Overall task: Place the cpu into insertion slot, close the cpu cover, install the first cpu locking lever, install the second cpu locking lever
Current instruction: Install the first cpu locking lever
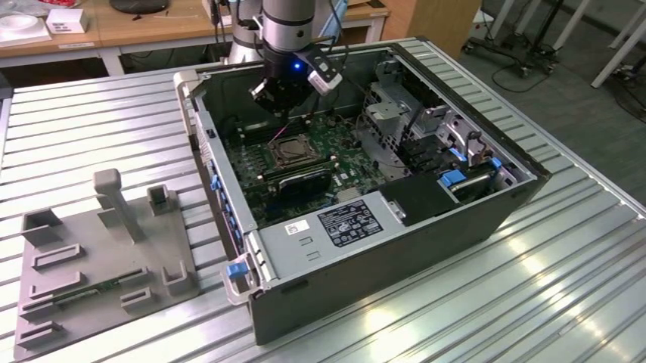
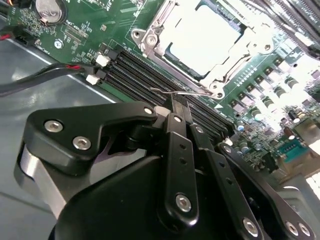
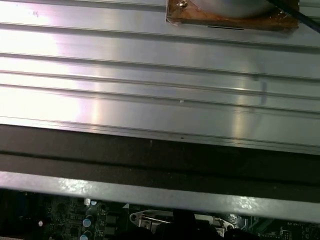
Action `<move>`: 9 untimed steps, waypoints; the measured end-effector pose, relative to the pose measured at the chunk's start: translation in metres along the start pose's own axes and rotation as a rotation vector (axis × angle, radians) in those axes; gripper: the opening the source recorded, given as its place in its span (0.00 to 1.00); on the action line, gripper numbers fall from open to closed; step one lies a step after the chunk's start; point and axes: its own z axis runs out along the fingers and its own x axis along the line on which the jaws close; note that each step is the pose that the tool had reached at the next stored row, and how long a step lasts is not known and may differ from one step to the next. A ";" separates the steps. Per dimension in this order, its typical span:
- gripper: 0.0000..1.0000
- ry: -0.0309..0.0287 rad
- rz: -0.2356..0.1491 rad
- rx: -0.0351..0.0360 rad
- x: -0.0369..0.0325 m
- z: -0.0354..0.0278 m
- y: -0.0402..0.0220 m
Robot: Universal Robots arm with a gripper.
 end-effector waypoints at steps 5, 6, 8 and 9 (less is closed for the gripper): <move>0.11 0.0000 0.000 -0.0002 -0.0006 0.0038 0.0007; 0.11 0.0001 0.000 -0.0001 -0.0006 0.0045 0.0006; 0.11 0.0002 0.000 0.0017 -0.0005 0.0059 0.0005; 0.11 0.0004 0.000 0.0034 -0.0005 0.0065 0.0004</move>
